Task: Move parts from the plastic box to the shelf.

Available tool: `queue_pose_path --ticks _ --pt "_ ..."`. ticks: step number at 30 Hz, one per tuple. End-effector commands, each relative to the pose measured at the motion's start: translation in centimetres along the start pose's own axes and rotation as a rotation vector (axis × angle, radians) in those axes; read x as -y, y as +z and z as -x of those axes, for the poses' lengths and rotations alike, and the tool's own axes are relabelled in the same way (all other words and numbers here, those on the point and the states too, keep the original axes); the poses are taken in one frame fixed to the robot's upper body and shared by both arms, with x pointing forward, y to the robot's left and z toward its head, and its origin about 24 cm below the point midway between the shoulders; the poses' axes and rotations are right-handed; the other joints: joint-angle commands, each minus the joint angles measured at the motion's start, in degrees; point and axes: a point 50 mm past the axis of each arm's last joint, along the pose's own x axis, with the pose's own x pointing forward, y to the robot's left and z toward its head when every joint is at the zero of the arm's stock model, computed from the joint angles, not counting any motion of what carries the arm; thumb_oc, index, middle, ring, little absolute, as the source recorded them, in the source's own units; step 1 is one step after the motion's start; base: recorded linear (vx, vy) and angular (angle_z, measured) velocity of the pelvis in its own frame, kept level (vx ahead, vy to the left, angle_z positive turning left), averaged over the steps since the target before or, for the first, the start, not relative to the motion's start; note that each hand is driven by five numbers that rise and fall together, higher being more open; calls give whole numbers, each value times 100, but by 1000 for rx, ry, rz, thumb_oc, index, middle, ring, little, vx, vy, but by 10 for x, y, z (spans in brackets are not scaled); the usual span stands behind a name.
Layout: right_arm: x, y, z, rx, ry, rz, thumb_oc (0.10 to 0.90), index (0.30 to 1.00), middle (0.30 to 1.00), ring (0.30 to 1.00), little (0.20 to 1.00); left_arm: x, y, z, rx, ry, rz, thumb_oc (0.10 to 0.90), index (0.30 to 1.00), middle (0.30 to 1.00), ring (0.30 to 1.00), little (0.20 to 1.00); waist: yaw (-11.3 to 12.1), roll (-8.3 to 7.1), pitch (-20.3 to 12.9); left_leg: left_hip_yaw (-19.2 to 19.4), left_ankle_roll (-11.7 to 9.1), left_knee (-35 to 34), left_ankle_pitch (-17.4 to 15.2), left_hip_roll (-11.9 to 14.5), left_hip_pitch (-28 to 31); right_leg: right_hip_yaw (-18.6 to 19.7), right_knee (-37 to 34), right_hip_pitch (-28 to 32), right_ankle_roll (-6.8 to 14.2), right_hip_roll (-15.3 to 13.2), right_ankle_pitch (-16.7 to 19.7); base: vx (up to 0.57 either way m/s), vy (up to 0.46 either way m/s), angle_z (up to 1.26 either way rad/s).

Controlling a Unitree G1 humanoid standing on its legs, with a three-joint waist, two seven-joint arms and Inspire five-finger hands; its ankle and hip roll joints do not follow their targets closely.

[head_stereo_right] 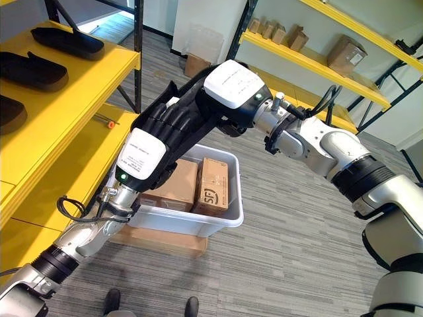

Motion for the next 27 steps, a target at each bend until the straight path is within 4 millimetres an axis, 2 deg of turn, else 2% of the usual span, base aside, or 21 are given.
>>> queue_pose_path --ticks 1,12,27 --pt "99 -19 -18 -73 -331 71 400 300 300 300 300 -36 -17 -34 24 215 -105 900 1000 1000 1000 1000 -101 -114 -549 -129 99 370 -246 329 -245 227 323 728 271 -217 -529 0 0 0" --pt "98 -19 -16 -74 -333 65 400 300 300 300 300 -39 -22 -30 11 213 -128 900 1000 1000 1000 1000 -105 -121 -540 -138 107 427 -287 321 -273 243 336 727 273 -222 -521 0 0 0" --pt "98 -14 -19 -49 -336 50 400 300 300 300 300 -29 -22 -30 16 161 -131 900 1000 1000 1000 1000 -154 -120 -581 -93 108 409 -294 338 -206 288 345 722 270 -211 -535 0 0 0"
